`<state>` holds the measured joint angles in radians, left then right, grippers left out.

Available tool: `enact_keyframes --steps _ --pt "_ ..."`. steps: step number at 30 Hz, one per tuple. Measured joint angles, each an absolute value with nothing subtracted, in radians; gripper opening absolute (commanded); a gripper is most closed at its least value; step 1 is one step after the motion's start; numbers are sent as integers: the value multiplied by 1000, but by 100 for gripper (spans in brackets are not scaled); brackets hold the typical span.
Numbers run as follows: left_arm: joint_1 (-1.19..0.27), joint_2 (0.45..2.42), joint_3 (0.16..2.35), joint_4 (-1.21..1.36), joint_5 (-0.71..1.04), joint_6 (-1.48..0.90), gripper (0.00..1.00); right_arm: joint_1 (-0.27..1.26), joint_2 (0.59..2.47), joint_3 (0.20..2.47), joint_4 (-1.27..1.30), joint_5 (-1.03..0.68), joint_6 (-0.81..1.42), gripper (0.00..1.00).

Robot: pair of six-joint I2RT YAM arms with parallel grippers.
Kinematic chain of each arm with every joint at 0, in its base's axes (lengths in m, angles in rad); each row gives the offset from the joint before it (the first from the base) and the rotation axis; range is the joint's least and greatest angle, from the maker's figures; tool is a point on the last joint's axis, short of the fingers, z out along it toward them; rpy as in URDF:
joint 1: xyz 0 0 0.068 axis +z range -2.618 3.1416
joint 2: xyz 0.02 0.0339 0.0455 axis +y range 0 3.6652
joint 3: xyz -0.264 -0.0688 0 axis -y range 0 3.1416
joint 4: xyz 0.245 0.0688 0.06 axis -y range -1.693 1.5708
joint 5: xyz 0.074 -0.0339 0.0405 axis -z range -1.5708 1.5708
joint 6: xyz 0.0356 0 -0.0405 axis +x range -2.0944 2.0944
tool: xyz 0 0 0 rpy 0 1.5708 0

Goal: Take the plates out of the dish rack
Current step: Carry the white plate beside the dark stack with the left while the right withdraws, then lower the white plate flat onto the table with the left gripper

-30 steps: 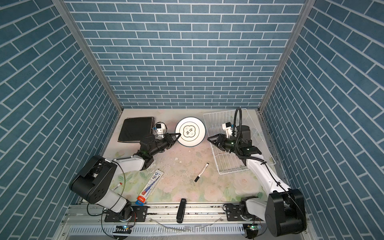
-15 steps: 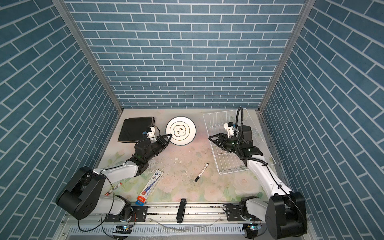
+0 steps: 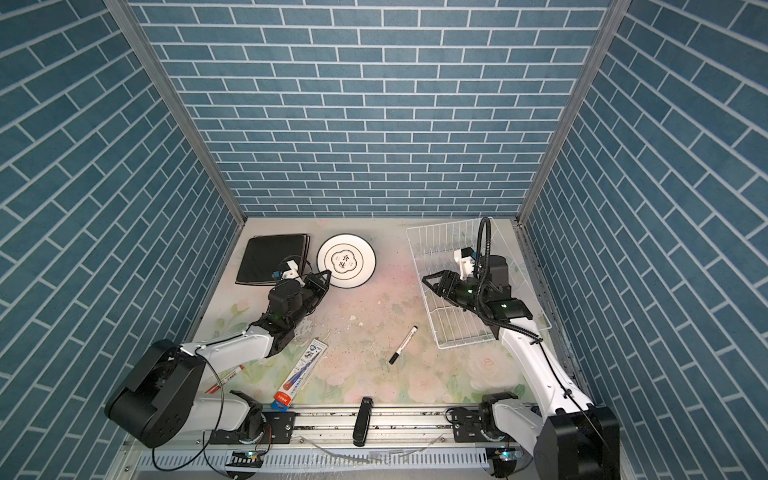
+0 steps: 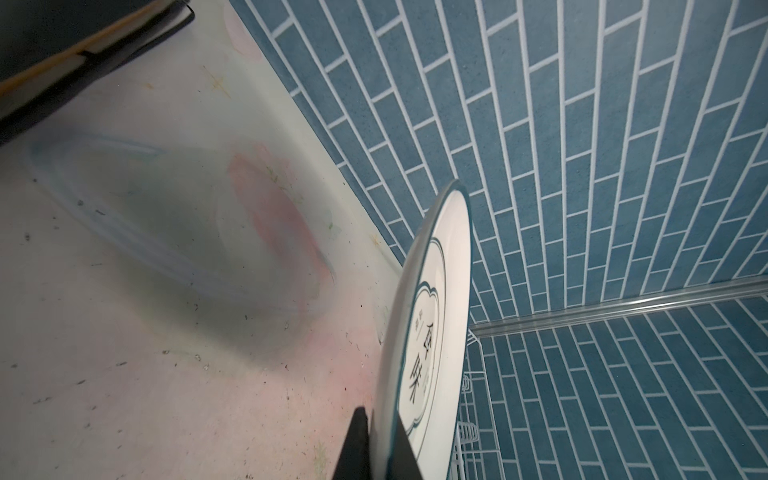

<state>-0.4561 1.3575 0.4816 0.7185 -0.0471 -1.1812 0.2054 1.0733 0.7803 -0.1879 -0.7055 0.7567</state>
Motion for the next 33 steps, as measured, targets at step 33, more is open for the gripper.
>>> enact_keyframes --steps 33 --pt "-450 1575 630 506 -70 -1430 0 202 1043 780 -305 -598 705 59"
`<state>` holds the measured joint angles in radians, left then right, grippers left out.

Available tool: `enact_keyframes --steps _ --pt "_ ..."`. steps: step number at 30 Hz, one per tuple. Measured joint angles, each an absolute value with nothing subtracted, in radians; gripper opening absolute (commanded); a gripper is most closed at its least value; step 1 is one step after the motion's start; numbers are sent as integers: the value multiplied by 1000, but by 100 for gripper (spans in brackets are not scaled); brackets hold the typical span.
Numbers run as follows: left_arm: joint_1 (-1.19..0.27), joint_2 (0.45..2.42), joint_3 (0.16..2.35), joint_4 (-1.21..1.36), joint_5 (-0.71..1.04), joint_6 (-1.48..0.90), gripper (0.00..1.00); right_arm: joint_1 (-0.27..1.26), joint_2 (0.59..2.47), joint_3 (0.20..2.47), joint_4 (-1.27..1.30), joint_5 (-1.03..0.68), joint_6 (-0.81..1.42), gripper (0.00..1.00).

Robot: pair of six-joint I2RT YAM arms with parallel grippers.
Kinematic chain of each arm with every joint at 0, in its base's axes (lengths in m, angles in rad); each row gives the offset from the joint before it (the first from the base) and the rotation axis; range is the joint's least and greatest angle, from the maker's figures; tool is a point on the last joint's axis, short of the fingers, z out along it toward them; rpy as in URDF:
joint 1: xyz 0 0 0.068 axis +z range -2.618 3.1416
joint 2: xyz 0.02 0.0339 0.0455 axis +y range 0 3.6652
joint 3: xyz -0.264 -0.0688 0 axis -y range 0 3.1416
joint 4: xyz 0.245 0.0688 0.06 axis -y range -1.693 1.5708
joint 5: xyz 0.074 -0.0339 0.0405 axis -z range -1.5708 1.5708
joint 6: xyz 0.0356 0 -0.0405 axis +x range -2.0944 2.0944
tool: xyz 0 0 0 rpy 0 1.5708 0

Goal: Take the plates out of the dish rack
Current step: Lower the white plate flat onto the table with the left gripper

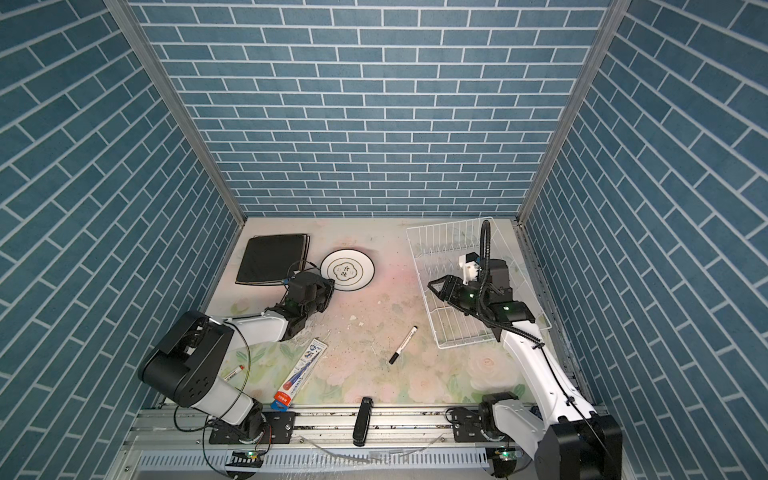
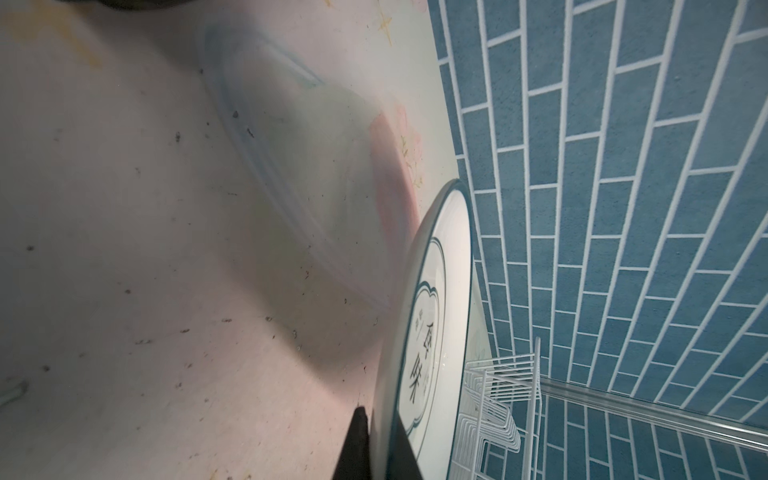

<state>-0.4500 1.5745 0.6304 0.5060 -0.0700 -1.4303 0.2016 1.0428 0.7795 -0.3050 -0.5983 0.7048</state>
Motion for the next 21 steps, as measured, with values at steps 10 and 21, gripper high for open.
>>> enact_keyframes --steps 10,21 --pt "-450 1644 653 487 -60 -1470 0 202 1043 780 -316 -596 699 59" --pt "-437 1752 706 528 -23 -1469 0 201 1043 781 -339 -587 687 59"
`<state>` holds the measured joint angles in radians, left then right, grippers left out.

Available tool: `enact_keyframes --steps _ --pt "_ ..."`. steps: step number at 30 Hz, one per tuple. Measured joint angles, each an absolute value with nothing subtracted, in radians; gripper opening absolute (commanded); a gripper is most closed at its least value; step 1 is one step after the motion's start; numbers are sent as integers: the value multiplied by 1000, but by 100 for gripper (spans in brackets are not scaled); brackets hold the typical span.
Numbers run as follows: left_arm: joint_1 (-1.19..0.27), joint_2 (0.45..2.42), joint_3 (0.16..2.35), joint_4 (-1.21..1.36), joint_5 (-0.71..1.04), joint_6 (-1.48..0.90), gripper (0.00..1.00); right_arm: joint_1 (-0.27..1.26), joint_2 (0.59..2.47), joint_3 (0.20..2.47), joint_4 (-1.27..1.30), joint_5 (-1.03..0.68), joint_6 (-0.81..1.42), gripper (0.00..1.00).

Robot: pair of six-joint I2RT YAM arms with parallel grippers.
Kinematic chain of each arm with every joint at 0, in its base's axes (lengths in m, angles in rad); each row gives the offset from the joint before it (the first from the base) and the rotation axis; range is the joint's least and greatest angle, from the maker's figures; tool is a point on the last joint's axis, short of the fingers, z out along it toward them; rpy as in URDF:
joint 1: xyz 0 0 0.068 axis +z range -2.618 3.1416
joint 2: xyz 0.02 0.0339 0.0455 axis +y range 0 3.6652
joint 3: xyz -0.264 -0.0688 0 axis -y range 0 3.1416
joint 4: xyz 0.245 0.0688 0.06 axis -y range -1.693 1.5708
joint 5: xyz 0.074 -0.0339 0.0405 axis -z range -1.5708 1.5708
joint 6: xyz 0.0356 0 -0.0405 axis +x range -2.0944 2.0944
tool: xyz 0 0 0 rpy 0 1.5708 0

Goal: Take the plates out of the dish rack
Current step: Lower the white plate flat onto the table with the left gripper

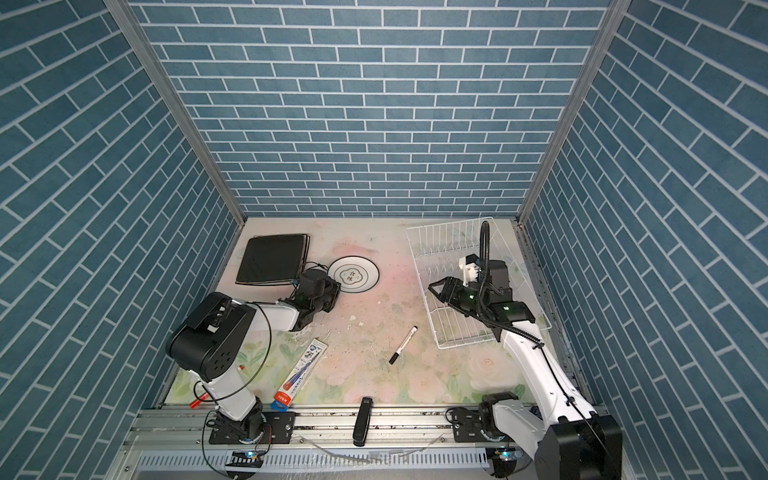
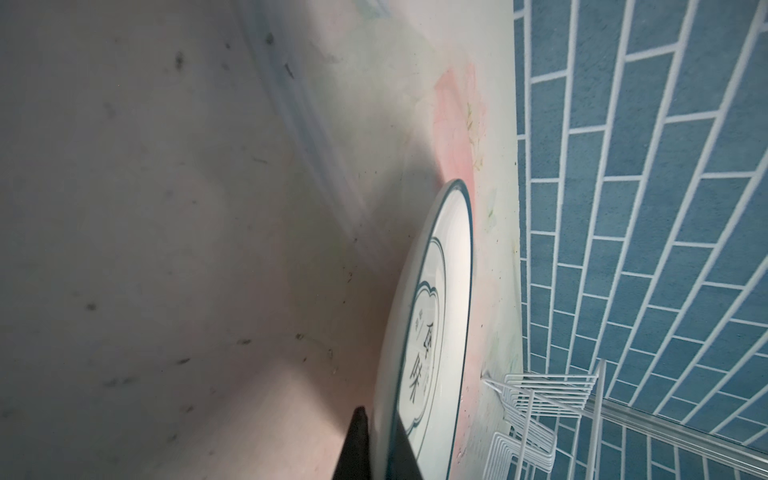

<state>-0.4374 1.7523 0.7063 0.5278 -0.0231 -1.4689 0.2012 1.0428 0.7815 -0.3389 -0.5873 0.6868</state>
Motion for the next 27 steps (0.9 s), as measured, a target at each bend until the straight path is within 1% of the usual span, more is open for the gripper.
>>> enact_keyframes --steps 18,27 --pt "-385 1855 774 595 23 -1483 0 195 1045 792 -378 -582 672 59" --pt "-381 1896 802 611 45 -1489 0 192 1047 801 -383 -583 671 59"
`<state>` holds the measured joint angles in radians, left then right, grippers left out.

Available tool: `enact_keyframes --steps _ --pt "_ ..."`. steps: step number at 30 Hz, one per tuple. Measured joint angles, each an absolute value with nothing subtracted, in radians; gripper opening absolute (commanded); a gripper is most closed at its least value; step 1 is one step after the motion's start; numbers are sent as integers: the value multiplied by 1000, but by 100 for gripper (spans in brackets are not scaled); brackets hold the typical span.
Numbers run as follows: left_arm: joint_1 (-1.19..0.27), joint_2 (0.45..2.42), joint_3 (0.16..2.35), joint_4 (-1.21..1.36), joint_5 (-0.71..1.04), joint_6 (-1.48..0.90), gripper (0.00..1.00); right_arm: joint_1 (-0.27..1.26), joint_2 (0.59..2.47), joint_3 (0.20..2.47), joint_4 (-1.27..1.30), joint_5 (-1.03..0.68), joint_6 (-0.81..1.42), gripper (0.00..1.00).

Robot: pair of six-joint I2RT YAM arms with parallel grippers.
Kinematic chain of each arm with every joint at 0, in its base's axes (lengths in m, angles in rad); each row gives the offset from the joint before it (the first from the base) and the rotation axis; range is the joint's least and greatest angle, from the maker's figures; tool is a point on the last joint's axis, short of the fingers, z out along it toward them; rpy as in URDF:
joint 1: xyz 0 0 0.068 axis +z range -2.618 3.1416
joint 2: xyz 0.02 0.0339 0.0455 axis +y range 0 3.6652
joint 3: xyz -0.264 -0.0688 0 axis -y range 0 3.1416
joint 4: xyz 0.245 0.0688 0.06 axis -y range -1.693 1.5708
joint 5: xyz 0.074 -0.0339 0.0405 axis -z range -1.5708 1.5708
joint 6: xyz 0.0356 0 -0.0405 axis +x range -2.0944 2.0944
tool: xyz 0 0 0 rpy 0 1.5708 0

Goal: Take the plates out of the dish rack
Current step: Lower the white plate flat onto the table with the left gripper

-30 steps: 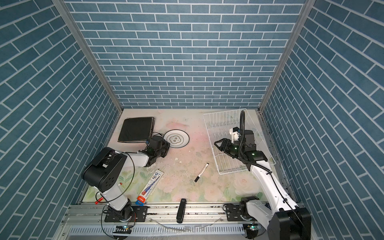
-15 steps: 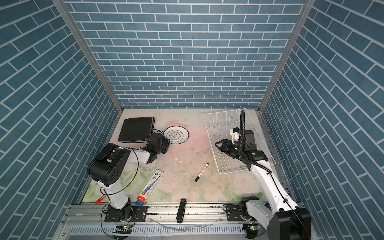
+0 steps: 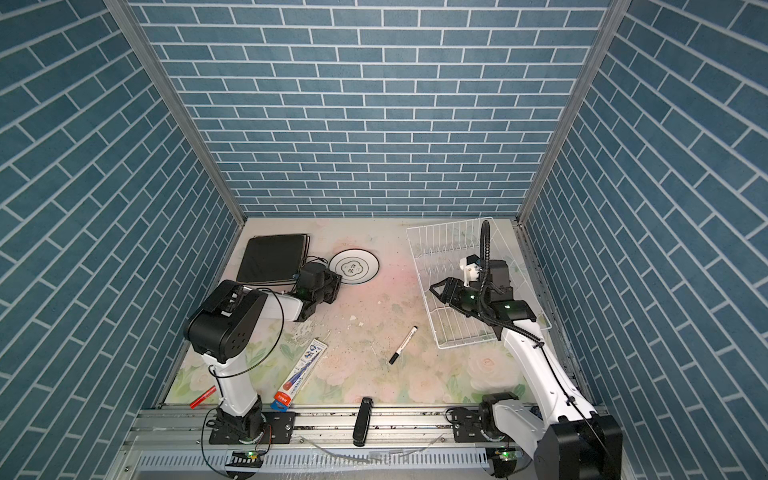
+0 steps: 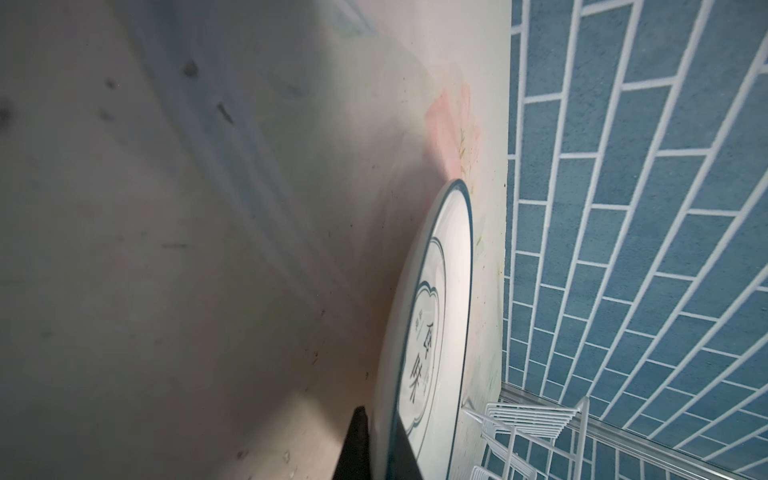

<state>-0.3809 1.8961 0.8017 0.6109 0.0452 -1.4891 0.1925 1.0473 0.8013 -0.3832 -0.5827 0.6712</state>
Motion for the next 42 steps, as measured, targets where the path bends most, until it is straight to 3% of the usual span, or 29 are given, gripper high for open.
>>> enact_keyframes --steps 9,14,23,27,42 --pt "-371 1911 812 612 46 -1489 9 189 1048 805 -387 -582 659 59" --pt "-369 1927 821 630 47 -1491 20 188 1050 813 -393 -582 646 59" --pt "-365 1947 819 674 51 -1512 58 187 1050 822 -412 -582 644 59" --pt "-365 1940 822 709 49 -1508 99 187 1050 822 -413 -582 637 59" --pt "-365 1854 807 583 4 -1496 100 172 1010 822 -426 -563 627 62"
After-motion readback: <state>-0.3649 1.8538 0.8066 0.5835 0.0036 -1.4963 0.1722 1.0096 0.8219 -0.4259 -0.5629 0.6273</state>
